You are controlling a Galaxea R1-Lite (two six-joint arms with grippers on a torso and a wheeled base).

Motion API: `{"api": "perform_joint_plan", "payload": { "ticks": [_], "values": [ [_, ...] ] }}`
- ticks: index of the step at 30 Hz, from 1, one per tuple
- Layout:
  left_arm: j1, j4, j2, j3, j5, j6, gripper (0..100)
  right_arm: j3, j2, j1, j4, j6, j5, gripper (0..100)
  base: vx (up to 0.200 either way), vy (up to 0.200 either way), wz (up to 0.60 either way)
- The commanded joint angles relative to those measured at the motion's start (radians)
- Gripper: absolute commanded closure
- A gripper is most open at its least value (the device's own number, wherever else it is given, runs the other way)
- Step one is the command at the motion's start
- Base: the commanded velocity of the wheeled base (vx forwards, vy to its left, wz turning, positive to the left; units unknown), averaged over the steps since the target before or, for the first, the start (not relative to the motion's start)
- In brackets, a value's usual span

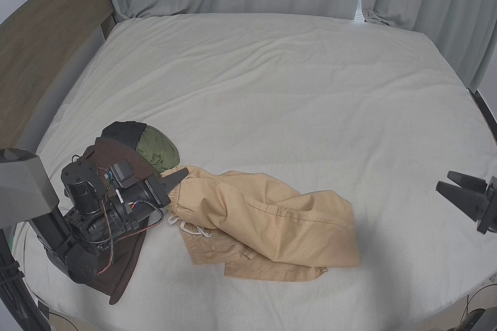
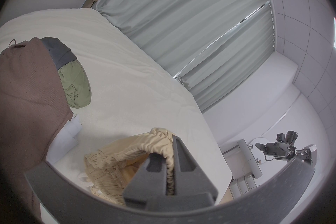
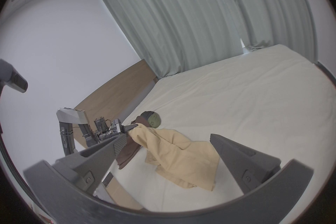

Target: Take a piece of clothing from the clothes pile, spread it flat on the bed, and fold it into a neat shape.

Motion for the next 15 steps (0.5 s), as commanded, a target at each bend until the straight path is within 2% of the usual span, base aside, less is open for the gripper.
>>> {"api": "perform_joint_plan", "payload": {
  "ticks": [1,7,10,15],
  "values": [
    [0.003,0.000,-0.001,0.004,-0.002,0.000,100,-0.104,0.216,0.008,-0.029,0.000,0.086,0,0.000,0.000,0.00],
    [0.004,0.000,-0.003,0.003,-0.003,0.020,100,-0.073,0.299,0.008,-0.063,0.005,0.106,0,0.000,0.000,0.00],
    [0.018,0.000,0.005,-0.001,-0.003,0.023,100,-0.034,0.372,0.004,-0.169,0.011,0.138,0,0.000,0.000,0.00],
    [0.042,0.000,0.019,-0.002,-0.011,0.020,100,0.023,0.526,0.006,-0.334,0.031,0.144,0,0.000,0.000,0.00]
  ]
}}
